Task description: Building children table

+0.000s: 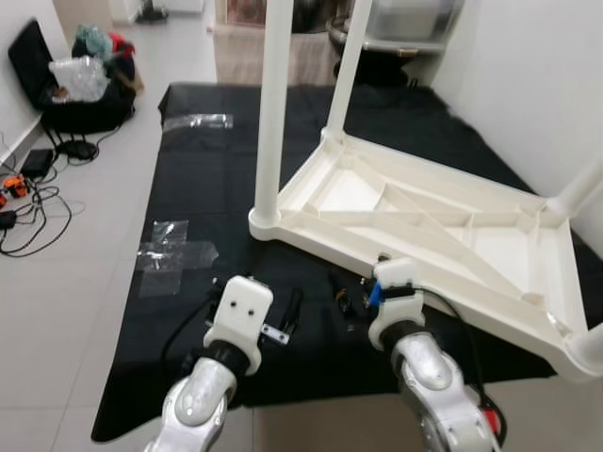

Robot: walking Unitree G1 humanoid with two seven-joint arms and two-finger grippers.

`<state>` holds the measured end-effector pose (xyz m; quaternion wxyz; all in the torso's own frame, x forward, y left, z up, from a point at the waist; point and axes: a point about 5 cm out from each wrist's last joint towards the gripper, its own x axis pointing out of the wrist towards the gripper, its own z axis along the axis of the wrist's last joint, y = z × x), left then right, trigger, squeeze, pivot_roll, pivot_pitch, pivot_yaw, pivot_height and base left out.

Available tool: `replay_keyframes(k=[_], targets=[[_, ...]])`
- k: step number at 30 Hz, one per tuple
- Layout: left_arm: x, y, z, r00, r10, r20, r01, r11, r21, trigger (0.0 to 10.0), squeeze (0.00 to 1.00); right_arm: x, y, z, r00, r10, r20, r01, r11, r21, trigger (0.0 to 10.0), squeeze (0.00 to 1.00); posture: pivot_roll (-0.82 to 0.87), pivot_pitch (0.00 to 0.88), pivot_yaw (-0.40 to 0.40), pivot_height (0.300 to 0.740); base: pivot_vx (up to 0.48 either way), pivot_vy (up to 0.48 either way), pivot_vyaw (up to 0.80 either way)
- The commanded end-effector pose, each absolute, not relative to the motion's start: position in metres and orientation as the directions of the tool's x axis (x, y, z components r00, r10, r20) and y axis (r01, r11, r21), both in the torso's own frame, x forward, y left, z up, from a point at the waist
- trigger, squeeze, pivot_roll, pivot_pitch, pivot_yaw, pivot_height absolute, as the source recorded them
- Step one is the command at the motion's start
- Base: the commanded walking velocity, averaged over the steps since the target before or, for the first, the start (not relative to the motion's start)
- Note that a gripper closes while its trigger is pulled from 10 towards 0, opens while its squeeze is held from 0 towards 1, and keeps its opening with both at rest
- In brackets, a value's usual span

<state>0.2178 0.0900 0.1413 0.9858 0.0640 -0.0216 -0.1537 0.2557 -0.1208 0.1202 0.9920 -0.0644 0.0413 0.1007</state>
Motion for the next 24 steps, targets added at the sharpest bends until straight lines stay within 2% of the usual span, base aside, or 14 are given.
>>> replay_keyframes(k=[1, 6, 24], targets=[[0.2158, 0.089, 0.1364, 0.954, -0.299, 0.004, 0.297, 0.949, 0.105, 10.0, 0.0, 0.2529, -0.1225, 0.1186, 0.978, 0.18, -0.106, -0.192, 0.974, -0.123, 10.0, 0.0, 0.04, 0.033, -0.091, 0.74, -0.315, 0.0, 0.0], [0.215, 0.0885, 0.1352, 0.954, -0.301, -0.001, 0.3, 0.949, 0.102, 10.0, 0.0, 0.2527, -0.1236, 0.1184, 0.98, 0.165, -0.11, -0.177, 0.978, -0.113, 10.0, 0.0, 0.04, 0.035, -0.091, 0.74, -0.295, 0.0, 0.0], [0.2152, 0.0907, 0.1327, 0.959, -0.284, -0.021, 0.285, 0.954, 0.09, 10.0, 0.0, 0.2535, -0.1242, 0.1185, 0.979, 0.16, -0.123, -0.17, 0.983, -0.077, 10.0, 0.0, 0.05, 0.036, -0.087, 0.74, 0.0, 0.0, 0.0]])
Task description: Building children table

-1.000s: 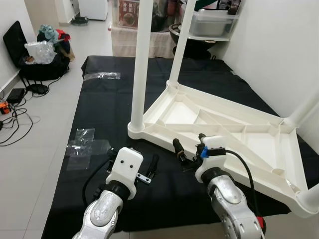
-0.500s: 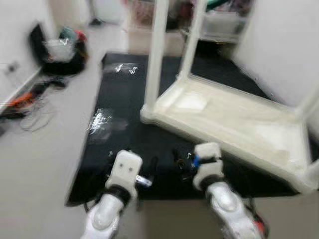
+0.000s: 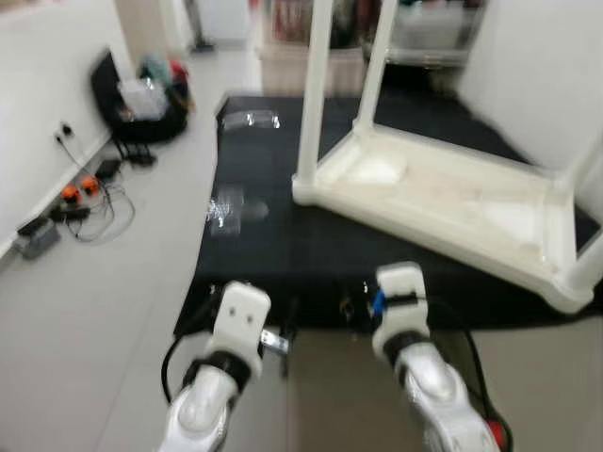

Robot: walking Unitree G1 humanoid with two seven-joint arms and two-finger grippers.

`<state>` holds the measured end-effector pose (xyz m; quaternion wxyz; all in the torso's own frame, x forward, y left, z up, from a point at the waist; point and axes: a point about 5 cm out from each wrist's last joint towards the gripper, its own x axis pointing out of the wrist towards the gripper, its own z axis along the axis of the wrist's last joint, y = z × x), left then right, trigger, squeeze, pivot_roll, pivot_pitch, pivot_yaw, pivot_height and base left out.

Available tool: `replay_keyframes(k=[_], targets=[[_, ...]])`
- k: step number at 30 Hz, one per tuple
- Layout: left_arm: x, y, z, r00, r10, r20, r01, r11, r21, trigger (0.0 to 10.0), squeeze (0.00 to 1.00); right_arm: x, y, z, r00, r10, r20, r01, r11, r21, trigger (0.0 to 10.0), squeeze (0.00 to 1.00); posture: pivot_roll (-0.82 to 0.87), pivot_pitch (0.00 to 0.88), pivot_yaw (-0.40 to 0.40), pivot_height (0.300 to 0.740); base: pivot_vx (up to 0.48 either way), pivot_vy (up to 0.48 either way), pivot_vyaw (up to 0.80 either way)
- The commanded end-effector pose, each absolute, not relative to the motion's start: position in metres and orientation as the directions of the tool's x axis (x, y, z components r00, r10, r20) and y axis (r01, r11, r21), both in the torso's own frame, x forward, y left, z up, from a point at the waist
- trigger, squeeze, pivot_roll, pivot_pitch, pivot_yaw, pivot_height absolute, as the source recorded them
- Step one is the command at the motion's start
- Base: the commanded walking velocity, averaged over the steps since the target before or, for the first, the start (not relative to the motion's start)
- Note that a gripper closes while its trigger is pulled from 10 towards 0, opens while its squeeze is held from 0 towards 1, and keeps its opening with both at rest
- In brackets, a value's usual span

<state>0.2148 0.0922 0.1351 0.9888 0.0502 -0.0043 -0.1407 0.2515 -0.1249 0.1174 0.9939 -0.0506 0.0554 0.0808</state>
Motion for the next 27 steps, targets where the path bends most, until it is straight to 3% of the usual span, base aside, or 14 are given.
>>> replay_keyframes(k=[1, 9, 27], targets=[[0.215, 0.091, 0.133, 0.959, -0.284, -0.021, 0.285, 0.954, 0.09, 10.0, 0.0, 0.254, -0.124, 0.118, 0.979, 0.16, -0.123, -0.17, 0.983, -0.077, 10.0, 0.0, 0.05, 0.036, -0.087, 0.74, 0.0, 0.0, 0.0], [0.215, 0.089, 0.131, 0.956, -0.292, -0.027, 0.293, 0.952, 0.092, 10.0, 0.0, 0.262, -0.137, 0.125, 0.987, 0.132, -0.095, -0.138, 0.988, -0.07, 10.0, 0.0, 0.04, 0.026, -0.088, 0.74, 0.0, -0.035, 0.0], [0.215, 0.087, 0.127, 0.946, -0.322, -0.042, 0.325, 0.94, 0.109, 10.0, 0.0, 0.268, -0.147, 0.123, 0.957, 0.259, -0.133, -0.268, 0.962, -0.05, 10.0, 0.0, 0.04, 0.009, -0.079, 0.74, 0.0, -0.401, 0.0]])
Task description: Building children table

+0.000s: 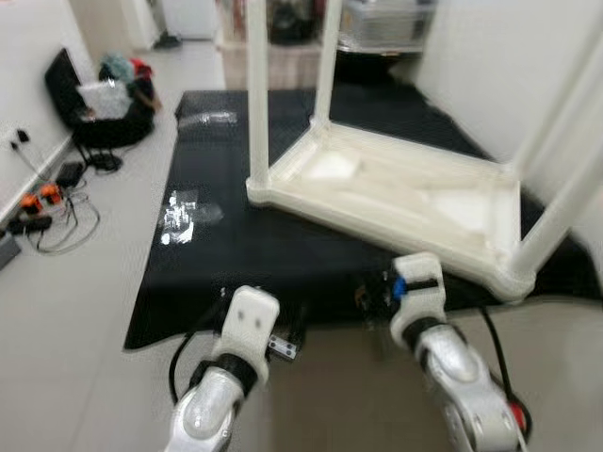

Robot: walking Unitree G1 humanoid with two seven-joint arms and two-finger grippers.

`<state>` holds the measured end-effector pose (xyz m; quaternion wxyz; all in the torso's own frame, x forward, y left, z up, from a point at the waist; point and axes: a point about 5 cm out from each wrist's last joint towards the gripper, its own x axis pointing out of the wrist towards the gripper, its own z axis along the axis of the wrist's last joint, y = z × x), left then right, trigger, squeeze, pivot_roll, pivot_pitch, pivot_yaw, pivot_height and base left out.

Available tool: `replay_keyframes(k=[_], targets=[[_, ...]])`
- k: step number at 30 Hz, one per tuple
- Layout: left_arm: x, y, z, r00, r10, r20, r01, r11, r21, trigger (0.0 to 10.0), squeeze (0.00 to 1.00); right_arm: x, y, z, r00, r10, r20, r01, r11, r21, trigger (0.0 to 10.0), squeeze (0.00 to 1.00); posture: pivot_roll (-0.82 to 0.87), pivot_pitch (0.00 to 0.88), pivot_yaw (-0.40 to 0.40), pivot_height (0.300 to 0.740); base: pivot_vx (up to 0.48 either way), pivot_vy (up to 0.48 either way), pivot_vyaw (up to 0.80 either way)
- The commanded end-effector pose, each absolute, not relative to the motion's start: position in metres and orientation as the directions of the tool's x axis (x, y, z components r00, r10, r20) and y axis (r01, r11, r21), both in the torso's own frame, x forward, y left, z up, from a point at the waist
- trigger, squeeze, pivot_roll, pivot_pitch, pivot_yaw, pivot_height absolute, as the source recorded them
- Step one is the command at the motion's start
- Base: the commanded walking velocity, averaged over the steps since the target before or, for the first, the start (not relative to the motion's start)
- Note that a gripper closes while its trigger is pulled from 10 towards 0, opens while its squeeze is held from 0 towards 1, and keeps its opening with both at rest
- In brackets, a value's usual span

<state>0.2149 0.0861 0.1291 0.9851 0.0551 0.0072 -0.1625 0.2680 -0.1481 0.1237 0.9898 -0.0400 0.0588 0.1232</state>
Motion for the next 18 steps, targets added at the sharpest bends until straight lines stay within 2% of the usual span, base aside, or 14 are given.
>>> replay_keyframes(k=[1, 2, 4, 5, 7, 10, 12, 14, 16, 17, 18], targets=[[0.216, 0.087, 0.127, 0.947, -0.318, -0.042, 0.321, 0.942, 0.094, 10.0, 0.0, 0.269, -0.148, 0.125, 0.949, 0.29, -0.126, -0.297, 0.954, -0.035, 10.0, 0.0, 0.04, 0.009, -0.077, 0.74, 0.0, 0.0, 0.0], [0.217, 0.087, 0.128, 0.948, -0.315, -0.038, 0.317, 0.944, 0.089, 10.0, 0.0, 0.269, -0.149, 0.125, 0.932, 0.339, -0.131, -0.34, 0.94, 0.014, 10.0, 0.0, 0.04, 0.009, -0.077, 0.74, 0.0, 0.0, 0.0], [0.217, 0.087, 0.128, 0.948, -0.315, -0.038, 0.317, 0.944, 0.089, 10.0, 0.0, 0.269, -0.149, 0.125, 0.932, 0.339, -0.131, -0.34, 0.94, 0.014, 10.0, 0.0, 0.04, 0.009, -0.077, 0.74, 0.0, 0.0, 0.0], [0.217, 0.088, 0.128, 0.949, -0.312, -0.035, 0.314, 0.945, 0.087, 10.0, 0.0, 0.269, -0.152, 0.125, 0.906, 0.399, -0.143, -0.395, 0.917, 0.059, 10.0, 0.0, 0.04, 0.009, -0.077, 0.74, 0.0, 0.0, 0.0], [0.217, 0.088, 0.129, 0.951, -0.309, -0.031, 0.31, 0.947, 0.08, 10.0, 0.0, 0.273, -0.169, 0.123, 0.899, 0.402, -0.175, -0.392, 0.916, 0.087, 10.0, 0.0, 0.04, 0.007, -0.075, 0.74, 0.0, 0.0, 0.0], [0.218, 0.088, 0.13, 0.951, -0.308, -0.027, 0.309, 0.948, 0.074, 10.0, 0.0, 0.283, -0.209, 0.122, 0.937, 0.278, -0.213, -0.278, 0.96, 0.034, 10.0, 0.0, 0.03, 0.014, -0.072, 0.74, 0.0, 0.0, 0.0], [0.218, 0.088, 0.13, 0.951, -0.308, -0.027, 0.309, 0.948, 0.074, 10.0, 0.0, 0.283, -0.209, 0.122, 0.937, 0.278, -0.213, -0.278, 0.96, 0.034, 10.0, 0.0, 0.03, 0.014, -0.072, 0.74, 0.0, 0.0, 0.0], [0.218, 0.089, 0.13, 0.951, -0.307, -0.025, 0.308, 0.949, 0.073, 10.0, 0.0, 0.283, -0.22, 0.121, 0.923, 0.297, -0.243, -0.293, 0.955, 0.056, 10.0, 0.0, 0.03, 0.014, -0.072, 0.74, 0.0, 0.0, 0.0], [0.22, 0.088, 0.132, 0.951, -0.309, -0.017, 0.31, 0.948, 0.073, 10.0, 0.0, 0.289, -0.244, 0.119, 0.936, 0.18, -0.303, -0.204, 0.978, -0.05, 10.0, 0.0, 0.03, 0.023, -0.075, 0.74, 0.0, 0.0, 0.0], [0.22, 0.088, 0.132, 0.951, -0.309, -0.017, 0.31, 0.948, 0.073, 10.0, 0.0, 0.289, -0.244, 0.119, 0.936, 0.18, -0.303, -0.204, 0.978, -0.05, 10.0, 0.0, 0.03, 0.023, -0.075, 0.74, 0.0, 0.0, 0.0], [0.22, 0.089, 0.134, 0.951, -0.31, -0.013, 0.31, 0.948, 0.072, 10.0, 0.0, 0.292, -0.257, 0.117, 0.935, 0.099, -0.341, -0.148, 0.981, -0.122, 10.0, 0.0, 0.03, 0.023, -0.075, 0.74, 0.0, 0.0, 0.0]])
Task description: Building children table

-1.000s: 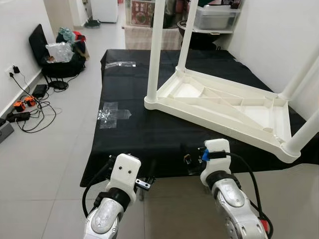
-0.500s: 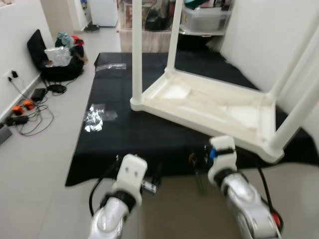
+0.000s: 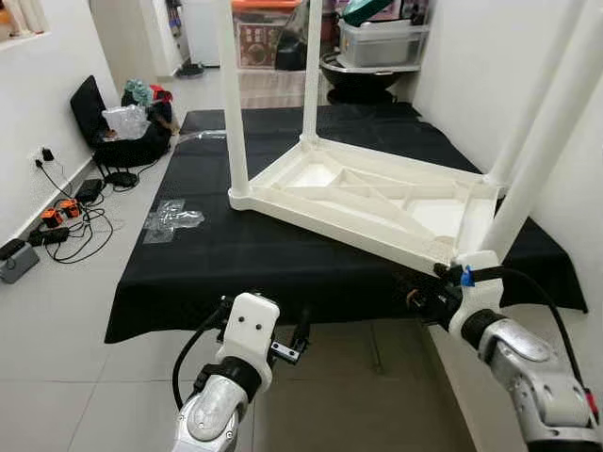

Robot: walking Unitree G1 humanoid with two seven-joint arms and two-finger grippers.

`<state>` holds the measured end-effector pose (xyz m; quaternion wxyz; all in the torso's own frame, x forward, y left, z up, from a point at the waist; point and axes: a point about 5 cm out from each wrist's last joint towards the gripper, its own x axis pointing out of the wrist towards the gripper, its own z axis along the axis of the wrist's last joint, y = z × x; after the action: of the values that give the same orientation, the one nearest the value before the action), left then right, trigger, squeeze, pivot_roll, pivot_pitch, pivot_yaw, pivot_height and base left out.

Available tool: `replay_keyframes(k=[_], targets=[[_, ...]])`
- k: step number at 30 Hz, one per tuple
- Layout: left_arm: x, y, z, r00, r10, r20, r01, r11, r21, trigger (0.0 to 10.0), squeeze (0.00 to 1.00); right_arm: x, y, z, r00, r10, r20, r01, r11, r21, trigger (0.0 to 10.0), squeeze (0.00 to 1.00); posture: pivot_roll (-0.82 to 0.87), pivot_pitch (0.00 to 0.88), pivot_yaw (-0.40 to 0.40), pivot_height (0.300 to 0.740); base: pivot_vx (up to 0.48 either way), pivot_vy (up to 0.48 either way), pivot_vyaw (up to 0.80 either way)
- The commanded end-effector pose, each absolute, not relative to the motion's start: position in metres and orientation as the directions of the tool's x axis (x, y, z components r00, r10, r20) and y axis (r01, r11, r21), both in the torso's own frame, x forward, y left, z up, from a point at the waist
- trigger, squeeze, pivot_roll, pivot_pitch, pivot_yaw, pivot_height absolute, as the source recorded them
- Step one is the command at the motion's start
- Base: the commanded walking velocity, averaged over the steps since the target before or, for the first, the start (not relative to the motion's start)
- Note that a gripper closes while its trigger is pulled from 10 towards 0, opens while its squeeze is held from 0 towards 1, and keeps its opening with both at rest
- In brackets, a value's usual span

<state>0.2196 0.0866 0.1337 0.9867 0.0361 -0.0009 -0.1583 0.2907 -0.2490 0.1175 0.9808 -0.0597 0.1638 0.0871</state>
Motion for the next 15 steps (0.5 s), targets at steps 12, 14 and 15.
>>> replay_keyframes(k=[12, 14, 15], targets=[[0.221, 0.087, 0.138, 0.946, -0.324, 0.0, 0.323, 0.944, 0.073, 10.0, 0.0, 0.302, -0.313, 0.136, 0.859, -0.338, -0.385, 0.163, 0.893, -0.42, 10.0, 0.0, 0.03, 0.035, -0.066, 0.74, 0.0, 0.0, 0.0], [0.221, 0.087, 0.138, 0.946, -0.325, 0.0, 0.324, 0.943, 0.072, 10.0, 0.0, 0.303, -0.311, 0.137, 0.86, -0.329, -0.391, 0.15, 0.894, -0.422, 10.0, 0.0, 0.03, 0.035, -0.067, 0.74, 0.0, 0.0, 0.0], [0.221, 0.087, 0.138, 0.945, -0.327, -0.001, 0.326, 0.943, 0.071, 10.0, 0.0, 0.304, -0.31, 0.136, 0.857, -0.315, -0.408, 0.125, 0.895, -0.429, 10.0, 0.0, 0.03, 0.034, -0.068, 0.74, 0.0, 0.0, 0.0]])
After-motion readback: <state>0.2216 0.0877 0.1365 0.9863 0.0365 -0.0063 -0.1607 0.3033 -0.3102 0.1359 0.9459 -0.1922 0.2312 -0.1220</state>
